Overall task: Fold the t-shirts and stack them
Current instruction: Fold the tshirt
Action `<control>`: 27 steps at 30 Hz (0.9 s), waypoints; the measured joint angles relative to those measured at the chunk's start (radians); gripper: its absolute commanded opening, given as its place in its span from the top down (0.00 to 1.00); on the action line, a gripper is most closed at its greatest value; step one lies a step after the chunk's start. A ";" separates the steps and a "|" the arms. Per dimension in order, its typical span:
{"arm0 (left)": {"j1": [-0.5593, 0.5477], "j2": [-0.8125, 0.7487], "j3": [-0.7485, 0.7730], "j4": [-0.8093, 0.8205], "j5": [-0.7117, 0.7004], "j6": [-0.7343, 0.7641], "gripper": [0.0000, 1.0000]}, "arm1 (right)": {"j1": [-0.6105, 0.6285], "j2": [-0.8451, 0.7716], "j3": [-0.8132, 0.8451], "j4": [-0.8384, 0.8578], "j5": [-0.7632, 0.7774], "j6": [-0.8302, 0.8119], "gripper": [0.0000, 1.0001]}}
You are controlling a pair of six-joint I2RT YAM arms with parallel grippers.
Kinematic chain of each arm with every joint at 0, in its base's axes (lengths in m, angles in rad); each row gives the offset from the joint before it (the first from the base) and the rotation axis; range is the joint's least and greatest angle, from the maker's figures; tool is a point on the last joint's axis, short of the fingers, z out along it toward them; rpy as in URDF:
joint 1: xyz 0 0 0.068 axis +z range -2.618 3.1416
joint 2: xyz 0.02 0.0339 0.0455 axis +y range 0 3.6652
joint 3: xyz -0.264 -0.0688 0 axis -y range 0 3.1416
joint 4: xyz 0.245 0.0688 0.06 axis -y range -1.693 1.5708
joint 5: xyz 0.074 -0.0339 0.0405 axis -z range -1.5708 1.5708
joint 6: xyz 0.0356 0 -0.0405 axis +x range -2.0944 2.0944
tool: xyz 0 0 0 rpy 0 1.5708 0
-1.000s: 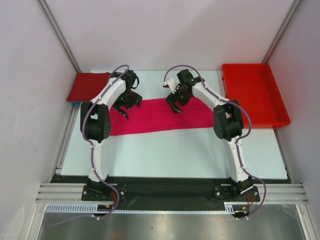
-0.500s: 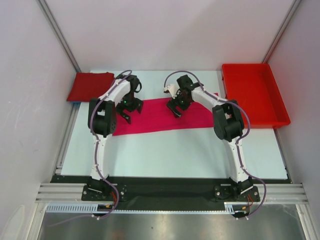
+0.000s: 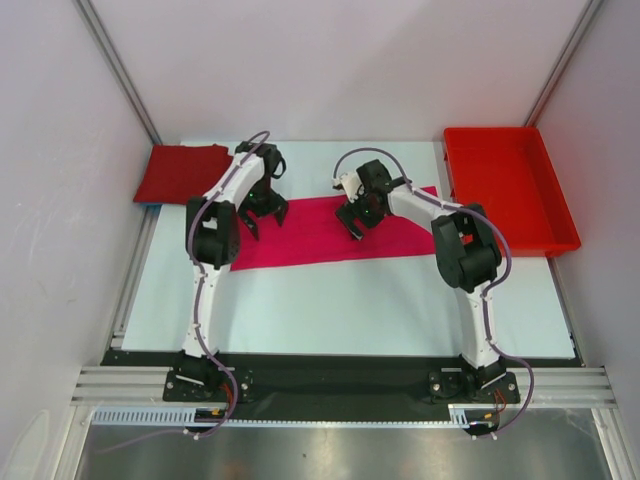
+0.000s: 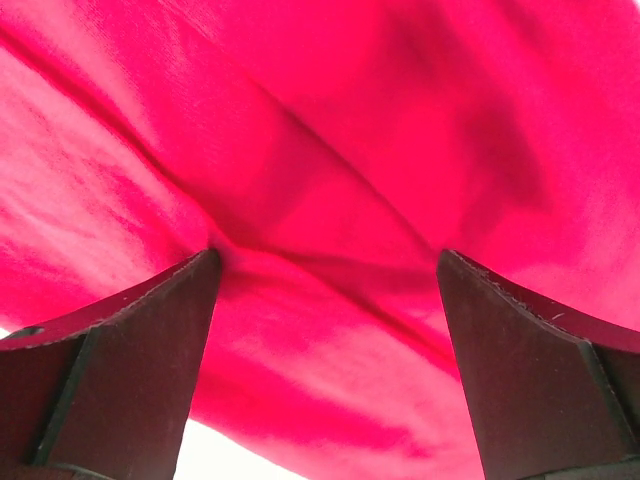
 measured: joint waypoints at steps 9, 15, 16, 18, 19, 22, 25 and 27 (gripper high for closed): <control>-0.008 -0.003 -0.013 0.101 0.015 0.295 0.22 | 0.064 -0.050 -0.077 -0.026 0.053 0.165 0.11; -0.017 -0.003 -0.017 0.172 0.079 0.451 0.27 | 0.158 -0.096 -0.130 -0.063 0.062 0.252 0.11; -0.020 0.000 -0.017 0.192 0.101 0.475 0.28 | 0.174 -0.101 -0.136 -0.069 0.059 0.273 0.11; -0.029 0.011 0.000 0.211 0.143 0.526 0.29 | 0.215 -0.121 -0.161 -0.069 0.051 0.335 0.11; -0.032 0.016 0.007 0.214 0.156 0.546 0.29 | 0.230 -0.131 -0.173 -0.066 0.045 0.362 0.11; -0.038 0.021 0.018 0.245 0.251 0.600 0.32 | 0.291 -0.179 -0.242 -0.026 0.015 0.476 0.10; -0.040 0.026 0.018 0.345 0.430 0.610 0.32 | 0.354 -0.225 -0.313 0.036 -0.020 0.611 0.10; -0.048 0.044 0.023 0.455 0.571 0.599 0.32 | 0.390 -0.243 -0.345 0.081 -0.057 0.709 0.09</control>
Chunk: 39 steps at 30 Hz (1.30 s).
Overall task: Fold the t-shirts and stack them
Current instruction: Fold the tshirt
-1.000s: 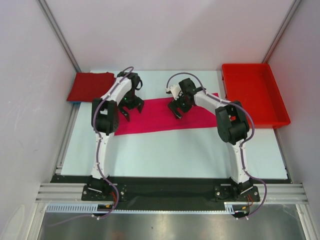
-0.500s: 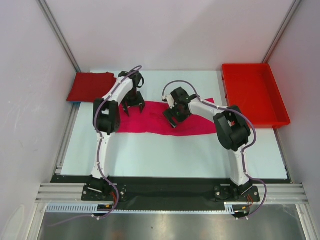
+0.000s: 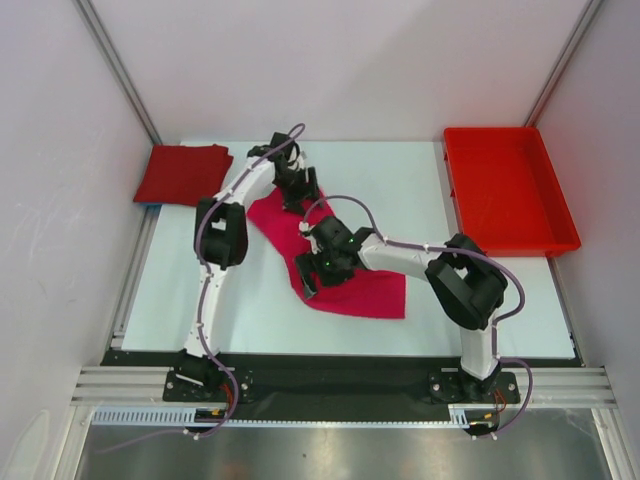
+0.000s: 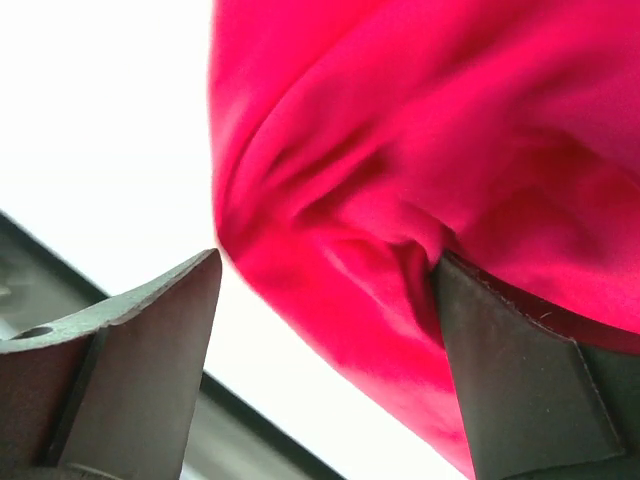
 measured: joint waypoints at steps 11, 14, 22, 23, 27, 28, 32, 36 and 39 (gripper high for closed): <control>-0.061 0.087 0.064 0.359 0.263 -0.062 0.28 | 0.020 -0.050 -0.010 -0.022 -0.097 0.160 0.05; -0.054 0.027 0.030 0.369 0.214 -0.074 0.27 | -0.024 -0.116 0.021 -0.117 -0.087 0.122 0.04; -0.047 -0.285 -0.134 0.360 -0.016 -0.079 0.28 | -0.189 -0.298 0.098 -0.316 -0.024 -0.008 0.00; -0.053 -0.319 -0.145 0.349 -0.061 -0.078 0.29 | -0.204 -0.306 0.098 -0.334 -0.010 -0.025 0.00; -0.114 -0.377 -0.148 0.290 -0.253 -0.079 0.32 | -0.272 -0.313 0.094 -0.403 0.078 -0.099 0.08; -0.133 -0.376 -0.146 0.275 -0.296 -0.081 0.33 | -0.281 -0.313 0.090 -0.410 0.090 -0.113 0.17; -0.223 -0.329 -0.157 0.206 -0.462 -0.133 0.46 | -0.309 -0.314 0.066 -0.414 0.115 -0.152 0.38; -0.276 -0.254 -0.190 0.169 -0.555 -0.198 0.52 | -0.326 -0.294 0.042 -0.407 0.119 -0.163 0.41; -0.283 -0.195 -0.205 0.146 -0.608 -0.244 0.53 | -0.331 -0.255 0.029 -0.390 0.119 -0.163 0.37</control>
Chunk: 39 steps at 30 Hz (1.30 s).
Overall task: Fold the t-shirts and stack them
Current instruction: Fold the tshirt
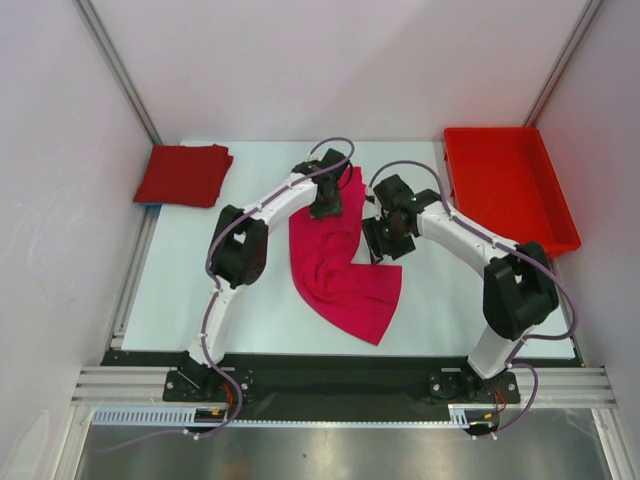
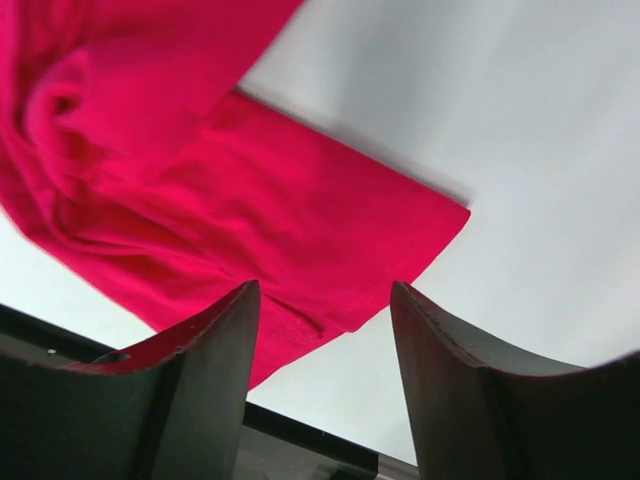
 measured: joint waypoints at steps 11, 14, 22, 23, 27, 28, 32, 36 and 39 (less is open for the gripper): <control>0.021 0.086 0.037 -0.047 -0.016 -0.103 0.53 | -0.001 0.062 -0.143 0.095 0.019 0.052 0.34; 0.045 0.086 0.037 -0.044 0.039 -0.119 0.53 | 0.006 0.065 -0.184 0.126 0.041 0.100 0.34; 0.134 0.103 0.028 0.091 0.299 -0.145 0.52 | 0.016 0.014 -0.324 0.190 0.157 0.248 0.34; 0.146 0.110 0.028 0.120 0.336 -0.149 0.52 | 0.022 -0.005 -0.347 0.197 0.165 0.269 0.34; 0.183 0.147 0.036 0.241 0.463 -0.181 0.51 | 0.062 -0.078 -0.428 0.202 0.194 0.349 0.34; 0.190 0.160 0.043 0.270 0.491 -0.194 0.51 | 0.085 -0.097 -0.446 0.200 0.198 0.374 0.35; 0.211 0.234 0.115 0.361 0.590 -0.228 0.51 | 0.219 -0.165 -0.510 0.174 0.175 0.479 0.34; 0.223 0.317 0.225 0.409 0.668 -0.245 0.49 | 0.351 -0.204 -0.534 0.150 0.051 0.584 0.31; 0.232 0.344 0.260 0.426 0.712 -0.237 0.46 | 0.347 -0.233 -0.513 0.130 -0.005 0.619 0.29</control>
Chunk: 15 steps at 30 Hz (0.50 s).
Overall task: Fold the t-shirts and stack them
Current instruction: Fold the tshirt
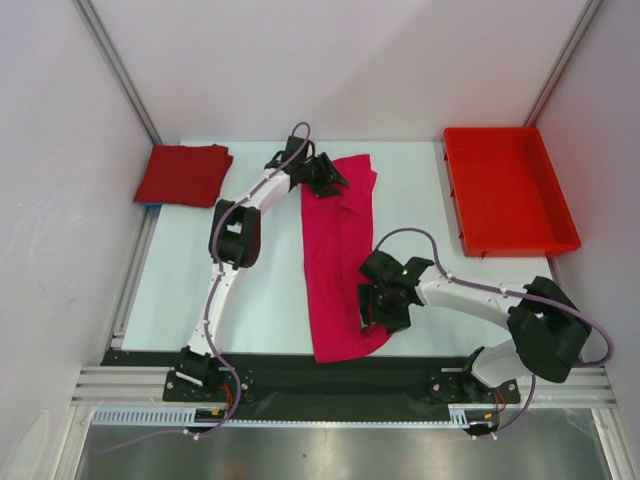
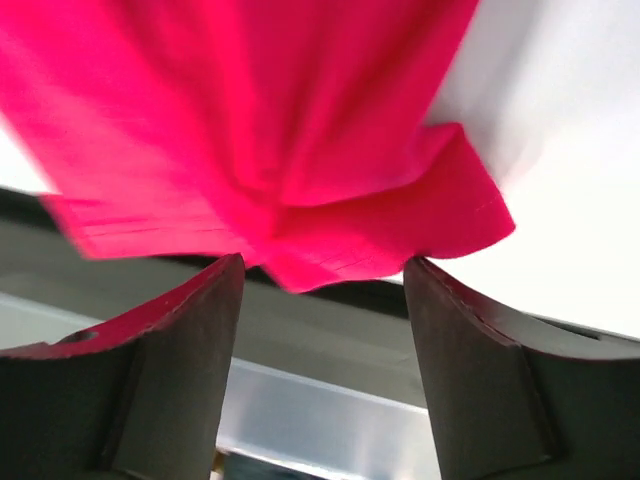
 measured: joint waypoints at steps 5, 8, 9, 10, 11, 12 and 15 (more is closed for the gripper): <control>0.002 -0.097 -0.107 -0.043 -0.021 0.097 0.42 | -0.097 -0.077 0.132 -0.048 -0.044 -0.015 0.25; 0.001 -0.211 -0.193 -0.130 -0.083 0.179 0.41 | -0.206 -0.125 0.203 -0.047 -0.058 -0.074 0.25; 0.001 -0.256 -0.212 -0.166 -0.109 0.208 0.41 | -0.248 -0.126 0.225 -0.051 -0.059 -0.094 0.25; -0.003 -0.303 -0.223 -0.198 -0.140 0.239 0.41 | -0.293 -0.116 0.252 -0.054 -0.055 -0.123 0.25; -0.005 -0.349 -0.232 -0.226 -0.180 0.267 0.41 | -0.321 -0.099 0.278 -0.057 -0.046 -0.144 0.26; -0.009 -0.398 -0.240 -0.248 -0.217 0.295 0.41 | -0.352 -0.068 0.320 -0.064 -0.032 -0.170 0.27; -0.029 -0.523 -0.272 -0.275 -0.329 0.357 0.42 | -0.396 0.077 0.475 -0.061 0.023 -0.261 0.34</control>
